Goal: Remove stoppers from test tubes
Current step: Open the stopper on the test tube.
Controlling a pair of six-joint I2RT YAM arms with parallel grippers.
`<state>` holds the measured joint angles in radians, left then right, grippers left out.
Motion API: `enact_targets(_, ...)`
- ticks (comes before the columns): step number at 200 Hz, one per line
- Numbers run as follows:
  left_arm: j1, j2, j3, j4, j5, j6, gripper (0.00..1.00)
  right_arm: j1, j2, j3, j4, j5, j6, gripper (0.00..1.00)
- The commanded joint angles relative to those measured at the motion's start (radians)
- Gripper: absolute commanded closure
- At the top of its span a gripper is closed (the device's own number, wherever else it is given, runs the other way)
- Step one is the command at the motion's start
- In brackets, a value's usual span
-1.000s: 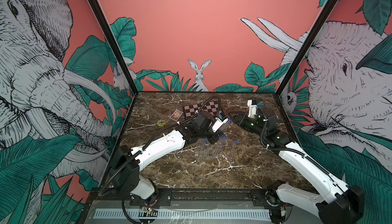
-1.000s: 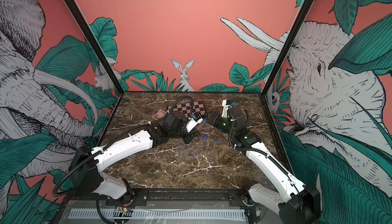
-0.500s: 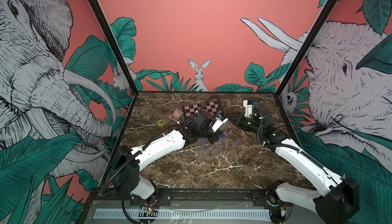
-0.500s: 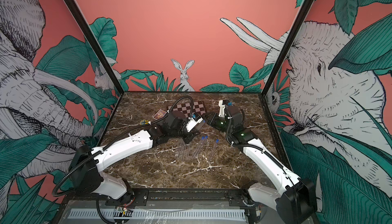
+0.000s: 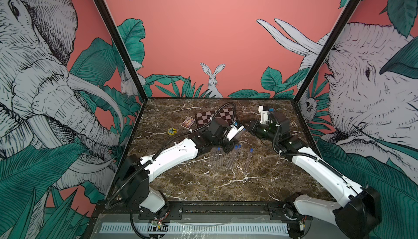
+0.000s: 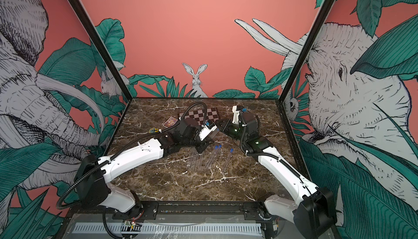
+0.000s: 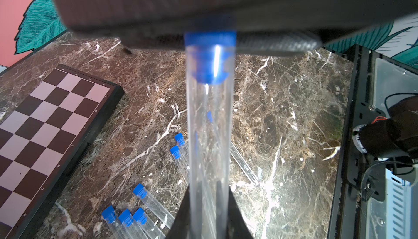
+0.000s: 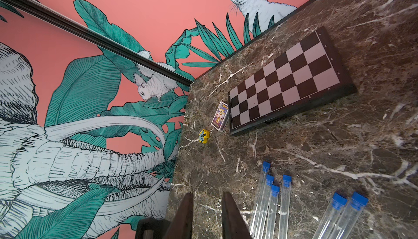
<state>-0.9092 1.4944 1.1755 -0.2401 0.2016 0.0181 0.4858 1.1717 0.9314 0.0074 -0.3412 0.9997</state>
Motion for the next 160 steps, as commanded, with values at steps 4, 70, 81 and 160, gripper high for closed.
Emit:
enact_targets(4,-0.008,-0.006,0.032,-0.013,0.004,-0.006,1.0,0.007,0.009,0.01,0.052,0.007,0.047,0.79)
enact_targets(70,-0.008,-0.006,0.037,-0.018,0.004,-0.001,1.0,0.016,0.02,0.014,0.058,0.008,0.047,0.79)
enact_targets(81,-0.008,-0.004,0.039,-0.018,0.004,0.0,1.0,0.016,0.023,0.015,0.059,0.009,0.047,0.79)
enact_targets(160,-0.009,0.0,0.045,-0.021,0.009,0.002,1.0,0.018,0.023,0.017,0.066,0.013,0.048,0.91)
